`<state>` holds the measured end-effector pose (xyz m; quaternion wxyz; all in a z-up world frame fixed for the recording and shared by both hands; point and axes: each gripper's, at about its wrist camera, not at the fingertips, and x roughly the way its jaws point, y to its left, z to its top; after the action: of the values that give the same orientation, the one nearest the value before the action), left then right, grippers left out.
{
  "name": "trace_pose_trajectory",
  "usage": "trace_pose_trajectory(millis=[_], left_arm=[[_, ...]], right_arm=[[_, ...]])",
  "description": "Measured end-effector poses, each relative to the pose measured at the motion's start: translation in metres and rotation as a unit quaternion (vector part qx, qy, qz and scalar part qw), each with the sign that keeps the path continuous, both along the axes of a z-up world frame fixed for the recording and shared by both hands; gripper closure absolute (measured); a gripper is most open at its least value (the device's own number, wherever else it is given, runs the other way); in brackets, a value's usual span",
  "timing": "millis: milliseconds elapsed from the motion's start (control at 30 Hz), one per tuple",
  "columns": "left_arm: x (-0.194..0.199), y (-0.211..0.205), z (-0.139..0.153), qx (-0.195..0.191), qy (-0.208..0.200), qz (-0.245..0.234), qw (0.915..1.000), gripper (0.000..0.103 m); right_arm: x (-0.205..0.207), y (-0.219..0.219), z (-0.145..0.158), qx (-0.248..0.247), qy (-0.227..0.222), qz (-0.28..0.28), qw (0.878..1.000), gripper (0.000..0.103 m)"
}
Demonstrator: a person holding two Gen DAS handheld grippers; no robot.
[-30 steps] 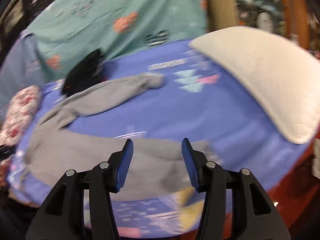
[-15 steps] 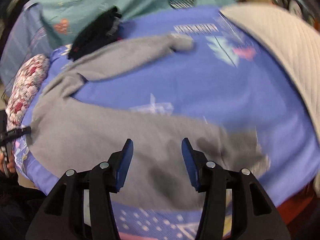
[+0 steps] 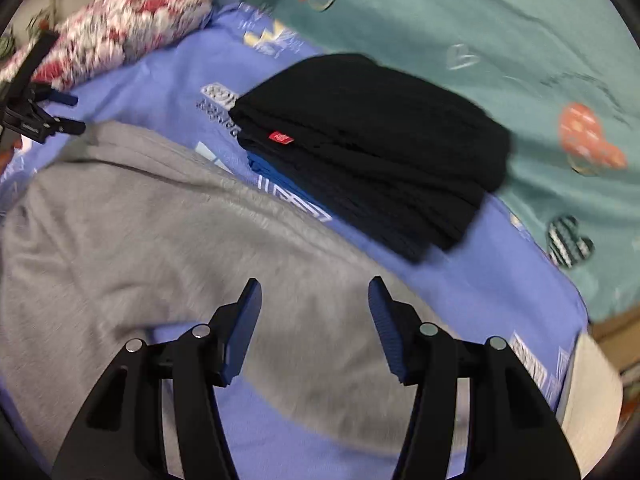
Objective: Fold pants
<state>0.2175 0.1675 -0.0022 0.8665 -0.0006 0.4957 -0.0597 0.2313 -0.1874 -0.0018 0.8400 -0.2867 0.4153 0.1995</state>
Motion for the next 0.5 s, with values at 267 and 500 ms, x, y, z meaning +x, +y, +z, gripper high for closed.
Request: trace_pose_trajectory(millis=[267,500], left_arm=[[0.023,-0.026,-0.026,0.012,0.035,-0.019,0.9991,0.003],[-0.007,-0.04,-0.004,0.004,0.026,-0.022,0.9994,0.054]], right_arm=[[0.058,0.017,-0.063,-0.091,0.05,0.034,0.994,0.059],[0.008,-0.005,-0.007,-0.04,-0.007,0.043,0.998,0.096]])
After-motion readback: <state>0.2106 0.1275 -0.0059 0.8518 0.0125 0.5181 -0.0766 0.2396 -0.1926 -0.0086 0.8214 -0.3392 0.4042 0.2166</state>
